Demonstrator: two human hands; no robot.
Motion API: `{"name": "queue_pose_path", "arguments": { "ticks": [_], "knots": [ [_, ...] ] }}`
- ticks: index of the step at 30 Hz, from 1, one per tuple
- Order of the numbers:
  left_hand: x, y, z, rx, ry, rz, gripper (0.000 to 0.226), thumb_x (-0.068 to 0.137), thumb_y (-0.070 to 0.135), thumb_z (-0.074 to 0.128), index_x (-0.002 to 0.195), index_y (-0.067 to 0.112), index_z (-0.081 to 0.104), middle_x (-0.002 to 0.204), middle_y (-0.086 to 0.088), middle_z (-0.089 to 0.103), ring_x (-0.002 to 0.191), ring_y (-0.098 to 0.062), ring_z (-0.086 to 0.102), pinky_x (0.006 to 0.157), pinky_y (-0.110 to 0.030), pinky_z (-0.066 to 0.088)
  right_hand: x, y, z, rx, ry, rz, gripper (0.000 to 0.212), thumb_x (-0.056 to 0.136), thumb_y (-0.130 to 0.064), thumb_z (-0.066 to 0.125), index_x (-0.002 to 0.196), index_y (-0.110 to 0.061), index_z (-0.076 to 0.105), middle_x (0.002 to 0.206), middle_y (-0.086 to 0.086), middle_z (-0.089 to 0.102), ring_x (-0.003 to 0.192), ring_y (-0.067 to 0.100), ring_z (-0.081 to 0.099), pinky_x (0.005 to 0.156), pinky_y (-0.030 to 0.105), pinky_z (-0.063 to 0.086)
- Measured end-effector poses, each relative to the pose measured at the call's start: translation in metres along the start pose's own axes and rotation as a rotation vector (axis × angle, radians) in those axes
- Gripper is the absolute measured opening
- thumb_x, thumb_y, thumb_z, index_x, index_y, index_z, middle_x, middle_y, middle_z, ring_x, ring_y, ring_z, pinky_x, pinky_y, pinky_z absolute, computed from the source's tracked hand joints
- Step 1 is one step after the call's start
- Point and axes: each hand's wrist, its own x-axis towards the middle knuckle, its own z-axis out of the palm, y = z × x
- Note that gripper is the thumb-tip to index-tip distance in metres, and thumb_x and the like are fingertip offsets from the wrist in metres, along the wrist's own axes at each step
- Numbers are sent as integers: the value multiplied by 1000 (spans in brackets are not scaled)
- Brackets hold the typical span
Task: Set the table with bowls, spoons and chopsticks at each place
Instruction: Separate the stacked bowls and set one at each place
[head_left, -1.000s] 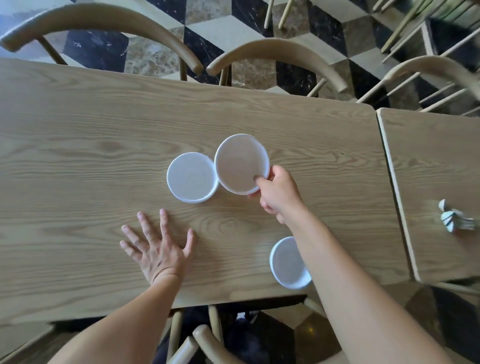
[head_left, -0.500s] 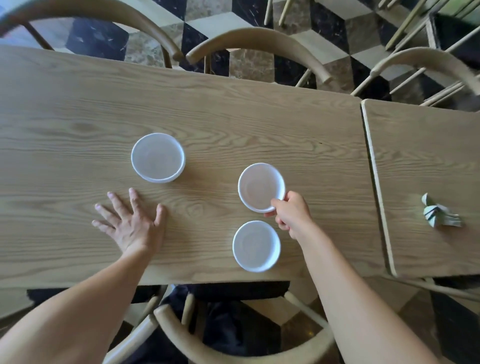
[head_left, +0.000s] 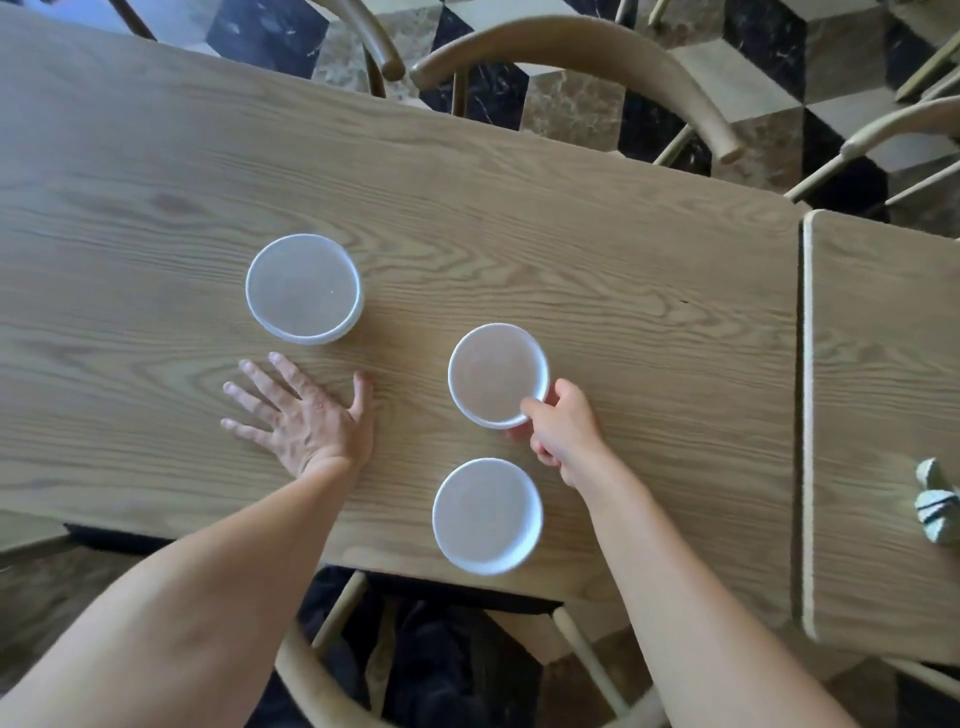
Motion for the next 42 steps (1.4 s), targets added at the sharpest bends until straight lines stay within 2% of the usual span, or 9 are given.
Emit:
{"name": "queue_pose_path", "arguments": {
  "ticks": [6, 9, 13, 17, 25, 33, 36, 40, 42],
  "knots": [
    [2, 2, 3, 2, 27, -21, 100, 84, 73, 36, 158, 12, 7, 166, -19, -1, 152, -42, -8, 117, -67, -4, 25, -35, -6, 81, 0, -11, 17, 89, -3, 46, 86, -15, 34, 78, 24, 62, 24, 8, 27, 33, 13, 15],
    [3, 1, 5, 10, 46, -33, 100, 85, 70, 42, 158, 12, 9, 166, -18, 1, 152, -41, -7, 118, -66, -4, 41, -57, -11, 102, 23, -25, 21, 89, -4, 46, 82, -17, 32, 77, 23, 63, 24, 8, 26, 32, 13, 15],
    [5, 1, 7, 18, 74, -34, 99, 85, 69, 45, 158, 11, 9, 166, -19, 1, 152, -40, -8, 118, -66, -5, 67, -89, -15, 132, 34, -41, 18, 91, -5, 46, 87, -17, 33, 71, 18, 62, 25, 8, 26, 33, 13, 15],
    [7, -1, 11, 22, 97, -36, 100, 83, 73, 37, 157, 12, 10, 166, -19, 3, 152, -40, -7, 118, -66, -4, 94, -123, -14, 171, 50, -78, 13, 92, -6, 46, 97, -13, 37, 69, 19, 62, 26, 7, 28, 32, 13, 15],
    [7, -3, 16, 13, 132, -34, 105, 77, 75, 33, 156, 11, 13, 165, -20, 5, 152, -40, -5, 118, -65, -4, 125, -161, -13, 260, 106, -84, 7, 93, -11, 46, 98, -8, 42, 68, 16, 62, 28, 8, 33, 32, 14, 19],
    [7, -4, 17, 5, 162, -38, 105, 75, 76, 33, 155, 10, 16, 164, -21, 9, 152, -39, -3, 118, -66, -2, 131, -165, -7, 365, 167, -74, 26, 94, -13, 47, 113, 5, 50, 69, 17, 61, 27, 7, 36, 32, 13, 20],
    [7, -4, 15, 5, 153, -43, 105, 74, 75, 34, 156, 11, 16, 165, -20, 8, 152, -40, -4, 118, -65, -3, 121, -167, -8, 384, 160, -56, 11, 94, -15, 48, 96, -5, 48, 69, 14, 60, 32, 9, 36, 32, 14, 19],
    [6, -2, 13, -2, 143, -45, 103, 77, 72, 40, 156, 11, 15, 165, -20, 7, 152, -40, -5, 119, -64, -4, 96, -158, -5, 395, 184, -31, 18, 91, -21, 51, 77, -11, 48, 70, 12, 60, 32, 10, 38, 34, 16, 19],
    [5, -1, 11, 11, 127, -55, 100, 83, 68, 50, 157, 11, 14, 166, -19, 6, 152, -39, -6, 119, -63, -5, 75, -148, 12, 371, 155, -40, 17, 91, -24, 50, 79, -13, 47, 72, 12, 62, 31, 11, 38, 35, 15, 19]
  ]
}}
